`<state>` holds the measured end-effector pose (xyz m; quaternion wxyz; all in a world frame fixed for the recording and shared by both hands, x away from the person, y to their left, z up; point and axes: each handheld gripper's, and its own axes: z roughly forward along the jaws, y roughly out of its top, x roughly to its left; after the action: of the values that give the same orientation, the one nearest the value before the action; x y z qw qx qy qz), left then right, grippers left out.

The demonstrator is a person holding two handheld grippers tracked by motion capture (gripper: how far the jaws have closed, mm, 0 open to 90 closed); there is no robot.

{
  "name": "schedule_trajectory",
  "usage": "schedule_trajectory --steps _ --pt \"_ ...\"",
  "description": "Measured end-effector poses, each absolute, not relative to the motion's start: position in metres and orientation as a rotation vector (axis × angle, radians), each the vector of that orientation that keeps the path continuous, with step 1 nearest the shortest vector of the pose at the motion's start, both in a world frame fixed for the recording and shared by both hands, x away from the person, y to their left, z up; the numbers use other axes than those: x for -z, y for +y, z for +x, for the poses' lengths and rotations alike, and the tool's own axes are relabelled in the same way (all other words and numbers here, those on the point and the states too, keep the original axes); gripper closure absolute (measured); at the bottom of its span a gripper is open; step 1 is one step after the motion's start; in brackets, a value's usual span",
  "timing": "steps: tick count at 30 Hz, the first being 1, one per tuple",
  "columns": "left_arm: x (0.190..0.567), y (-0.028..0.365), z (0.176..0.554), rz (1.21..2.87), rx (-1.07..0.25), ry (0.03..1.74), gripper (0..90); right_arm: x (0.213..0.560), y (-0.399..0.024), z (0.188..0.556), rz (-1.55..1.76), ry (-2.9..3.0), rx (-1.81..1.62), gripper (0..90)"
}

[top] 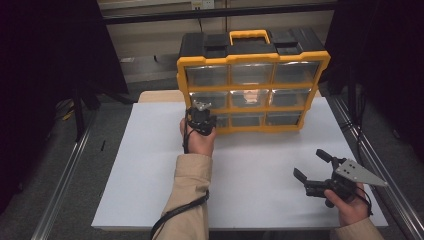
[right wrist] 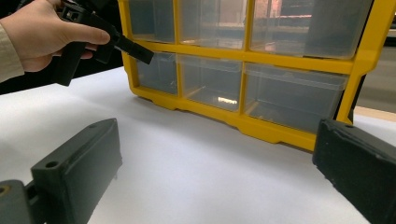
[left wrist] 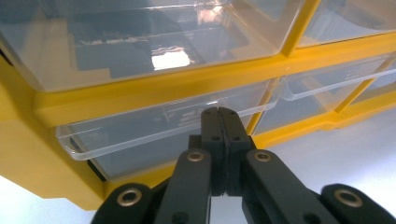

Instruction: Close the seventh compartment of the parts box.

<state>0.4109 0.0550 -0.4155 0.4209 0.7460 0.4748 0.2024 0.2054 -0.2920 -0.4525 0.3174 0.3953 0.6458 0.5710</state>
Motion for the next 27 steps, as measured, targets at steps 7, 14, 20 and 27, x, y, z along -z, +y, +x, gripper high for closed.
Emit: schedule_trajectory --steps 7,14,20,27 --pt "0.4154 0.0541 0.4113 1.866 -0.519 1.195 90.0 0.4524 -0.2916 0.2055 1.042 1.698 -1.505 0.8" --pt "0.4164 0.0534 0.4120 1.863 -0.514 1.199 90.0 0.4523 -0.2924 0.2054 1.044 1.697 -1.503 0.8" --pt "0.4166 0.0527 0.4121 1.859 -0.517 1.201 90.0 0.4525 -0.2921 0.2058 1.038 1.697 -1.504 0.8" --pt "0.4165 0.0547 0.4122 1.863 -0.530 1.192 90.0 0.4522 -0.2929 0.2052 1.040 1.701 -1.505 0.7"
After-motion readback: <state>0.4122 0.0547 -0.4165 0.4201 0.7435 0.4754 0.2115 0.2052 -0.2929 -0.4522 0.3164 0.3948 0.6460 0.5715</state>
